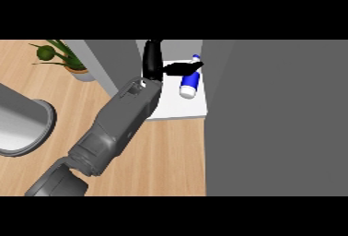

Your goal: Pick up the bottled water, place it into the cabinet and close the cabinet

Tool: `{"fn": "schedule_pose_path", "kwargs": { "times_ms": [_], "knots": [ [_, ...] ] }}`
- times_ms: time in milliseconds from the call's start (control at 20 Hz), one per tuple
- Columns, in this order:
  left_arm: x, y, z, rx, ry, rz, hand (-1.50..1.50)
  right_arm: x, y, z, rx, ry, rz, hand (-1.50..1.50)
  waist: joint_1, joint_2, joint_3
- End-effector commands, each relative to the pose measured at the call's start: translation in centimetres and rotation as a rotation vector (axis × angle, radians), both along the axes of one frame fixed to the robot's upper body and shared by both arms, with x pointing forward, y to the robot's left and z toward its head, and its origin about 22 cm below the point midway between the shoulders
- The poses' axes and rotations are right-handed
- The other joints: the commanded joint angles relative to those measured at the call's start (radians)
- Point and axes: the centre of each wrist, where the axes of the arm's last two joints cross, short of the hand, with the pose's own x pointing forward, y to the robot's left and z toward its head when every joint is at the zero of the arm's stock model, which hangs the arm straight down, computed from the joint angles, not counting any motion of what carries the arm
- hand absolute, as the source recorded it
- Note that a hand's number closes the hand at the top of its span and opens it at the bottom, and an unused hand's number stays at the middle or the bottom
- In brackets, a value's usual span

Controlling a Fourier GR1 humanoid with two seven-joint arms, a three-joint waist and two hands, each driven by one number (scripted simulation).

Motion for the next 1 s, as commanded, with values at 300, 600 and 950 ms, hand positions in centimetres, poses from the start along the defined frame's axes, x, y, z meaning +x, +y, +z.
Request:
{"fn": "schedule_pose_path", "kwargs": {
  "times_ms": [300, 600, 950],
  "knots": [
    [0.4, -1.2, 2.7, -0.140, -0.096, -0.100, -1.50, 0.8, 0.6, 1.6, 0.015, -0.034, 0.003, -1.50, 0.026, -0.007, 0.000],
    [-0.4, -0.7, 1.5, -0.265, -0.094, -0.234, -1.50, 0.2, 0.9, 2.8, -0.024, -0.042, 0.011, -1.50, 0.036, -0.016, 0.000],
    [-2.3, -1.7, 1.4, -0.313, -0.044, -0.320, -1.50, 0.4, 0.9, 3.0, 0.000, -0.041, 0.006, -1.50, 0.060, -0.023, 0.000]
  ]
}}
